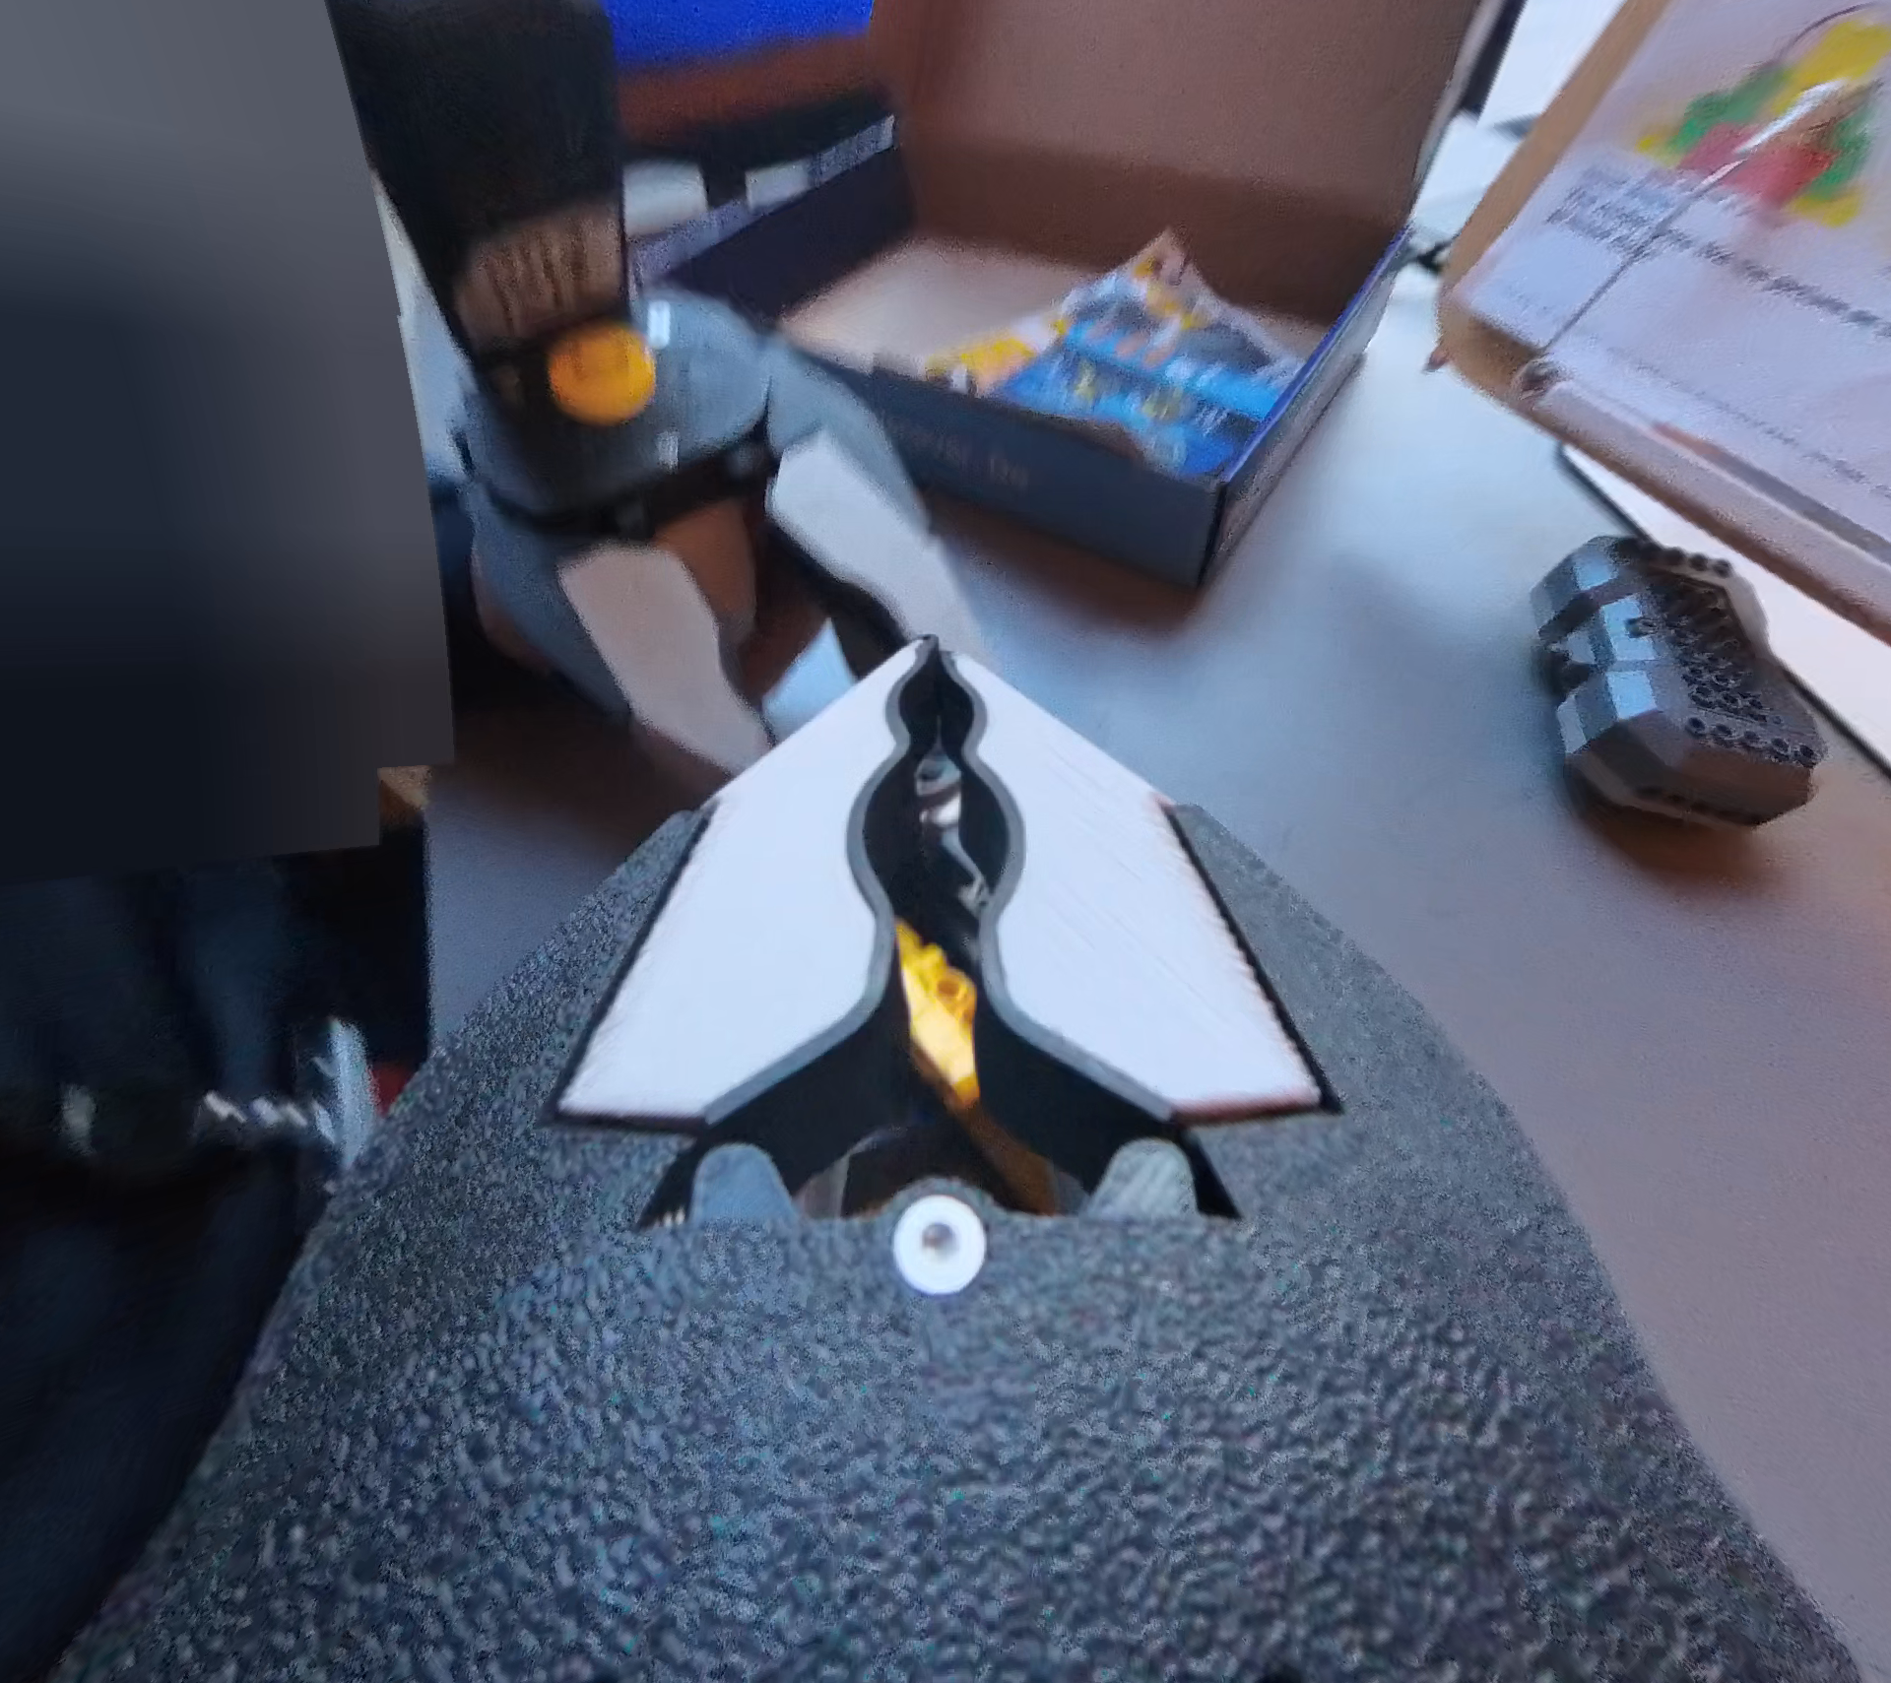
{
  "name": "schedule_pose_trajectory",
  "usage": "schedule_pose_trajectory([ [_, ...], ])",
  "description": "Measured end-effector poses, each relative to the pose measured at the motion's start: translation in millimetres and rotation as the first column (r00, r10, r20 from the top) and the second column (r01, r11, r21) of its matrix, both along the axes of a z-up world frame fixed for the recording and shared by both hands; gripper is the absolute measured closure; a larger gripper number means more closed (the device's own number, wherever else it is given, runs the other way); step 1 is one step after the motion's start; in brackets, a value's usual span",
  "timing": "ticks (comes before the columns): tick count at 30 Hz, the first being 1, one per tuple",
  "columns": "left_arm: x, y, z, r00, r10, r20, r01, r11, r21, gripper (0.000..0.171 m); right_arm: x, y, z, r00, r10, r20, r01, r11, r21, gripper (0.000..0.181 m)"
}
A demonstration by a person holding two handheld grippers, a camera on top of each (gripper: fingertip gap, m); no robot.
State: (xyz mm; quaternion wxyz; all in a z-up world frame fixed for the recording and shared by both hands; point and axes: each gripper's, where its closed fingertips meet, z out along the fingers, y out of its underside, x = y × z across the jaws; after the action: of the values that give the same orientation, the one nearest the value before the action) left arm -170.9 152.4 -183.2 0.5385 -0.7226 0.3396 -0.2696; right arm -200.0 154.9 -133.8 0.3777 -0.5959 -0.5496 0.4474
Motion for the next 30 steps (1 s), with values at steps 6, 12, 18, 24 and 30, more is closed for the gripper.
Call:
schedule_pose_trajectory([
  [6, 6, -1, -1, 1.000, -0.003, 0.007, 0.003, 1.000, -0.003, 0.130, 9, 0, -15, 0.985, 0.023, 0.171, -0.012, 0.998, -0.068, 0.181],
  [12, 0, 3, 8, 0.993, 0.064, -0.101, -0.050, 0.989, 0.137, 0.130, 9, -11, -24, 0.953, 0.003, 0.302, -0.036, 0.994, 0.104, 0.176],
  [18, 1, 2, 8, 0.987, 0.086, -0.133, -0.061, 0.982, 0.179, 0.130, 6, -18, -31, 0.943, 0.022, 0.332, -0.078, 0.985, 0.154, 0.174],
  [24, 3, -1, 8, 0.987, 0.076, -0.144, -0.049, 0.981, 0.186, 0.130, 6, -19, -32, 0.949, 0.018, 0.316, -0.088, 0.974, 0.210, 0.178],
  [30, 2, 0, 8, 0.995, 0.057, -0.080, -0.044, 0.988, 0.151, 0.129, 3, -17, -29, 0.981, -0.040, 0.191, -0.032, 0.933, 0.357, 0.180],
])
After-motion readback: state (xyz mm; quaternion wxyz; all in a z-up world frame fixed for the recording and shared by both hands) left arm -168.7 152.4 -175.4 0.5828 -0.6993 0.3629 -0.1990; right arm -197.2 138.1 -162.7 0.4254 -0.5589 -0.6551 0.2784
